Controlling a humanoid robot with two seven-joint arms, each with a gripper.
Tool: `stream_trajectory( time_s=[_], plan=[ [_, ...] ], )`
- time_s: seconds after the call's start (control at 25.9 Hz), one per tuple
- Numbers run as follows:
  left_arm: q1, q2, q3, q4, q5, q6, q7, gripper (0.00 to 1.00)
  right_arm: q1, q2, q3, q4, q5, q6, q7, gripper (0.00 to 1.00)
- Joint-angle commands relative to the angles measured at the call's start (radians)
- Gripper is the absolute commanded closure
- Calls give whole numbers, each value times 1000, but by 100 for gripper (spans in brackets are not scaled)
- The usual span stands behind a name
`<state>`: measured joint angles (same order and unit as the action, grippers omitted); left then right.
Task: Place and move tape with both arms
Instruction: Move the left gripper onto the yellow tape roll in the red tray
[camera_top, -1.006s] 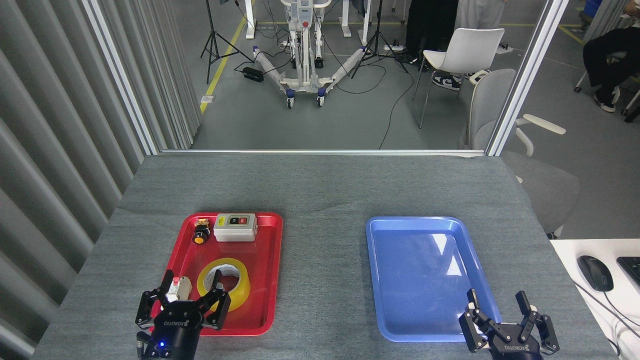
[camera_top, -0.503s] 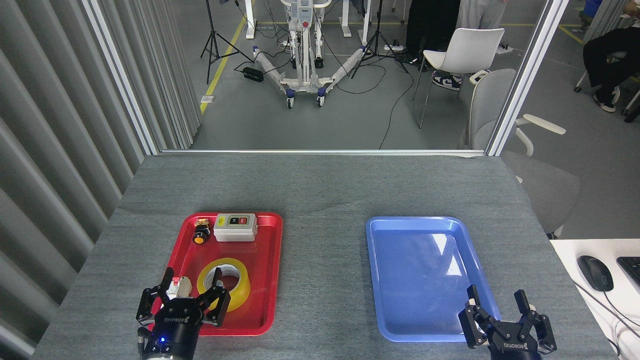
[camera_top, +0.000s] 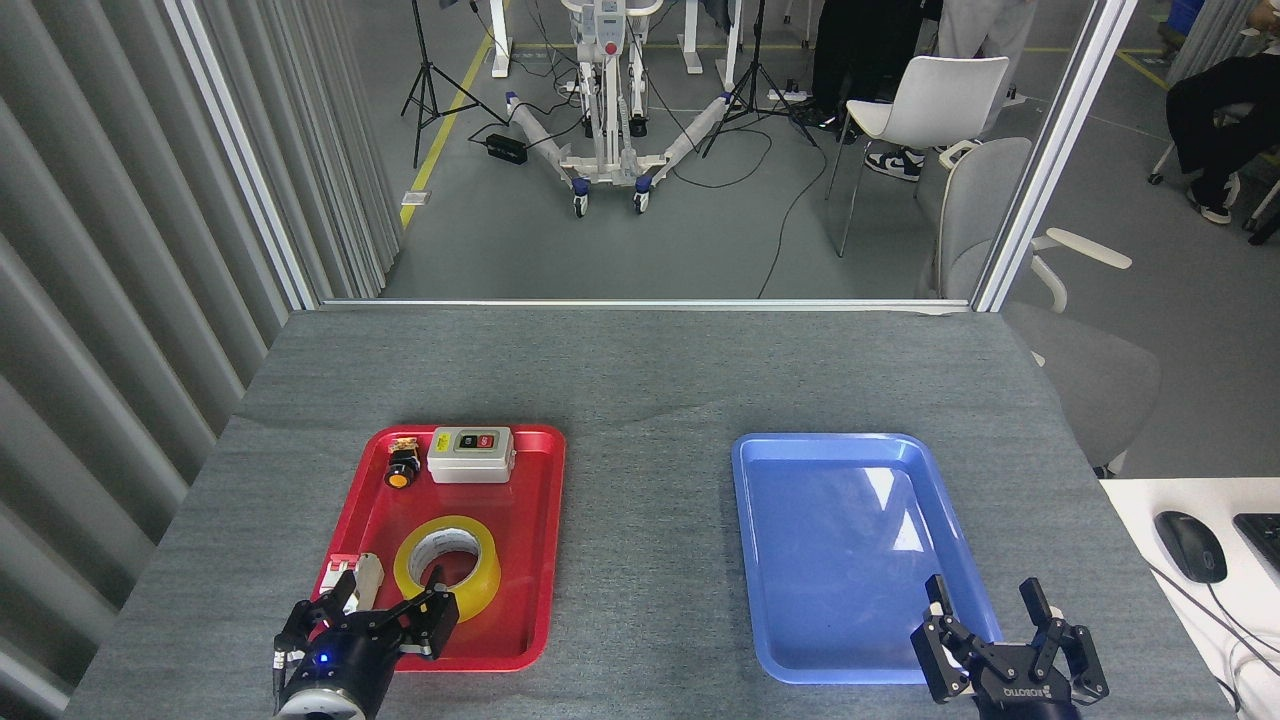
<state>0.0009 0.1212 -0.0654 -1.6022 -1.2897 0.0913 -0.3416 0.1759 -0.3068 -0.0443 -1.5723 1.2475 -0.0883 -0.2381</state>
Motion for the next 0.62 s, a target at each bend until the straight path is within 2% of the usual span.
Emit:
stream_trajectory(
  time_s=[0.0, 0.31, 0.5, 0.58],
  plan=[
    [-5, -3, 12, -36, 41, 2, -100, 1, 2, 6, 3, 0, 112, 25, 0, 0],
    [-24, -3, 9, -41, 39, -1, -103, 1, 0, 6, 7, 0, 105, 45, 5, 0],
    [-88, 5, 12, -41, 41, 2, -105, 1, 0, 5, 6, 2, -2, 45, 3, 0],
    [-91, 5, 9, -38, 41, -7, -105, 1, 0, 5, 6, 3, 0, 45, 3, 0]
  ],
)
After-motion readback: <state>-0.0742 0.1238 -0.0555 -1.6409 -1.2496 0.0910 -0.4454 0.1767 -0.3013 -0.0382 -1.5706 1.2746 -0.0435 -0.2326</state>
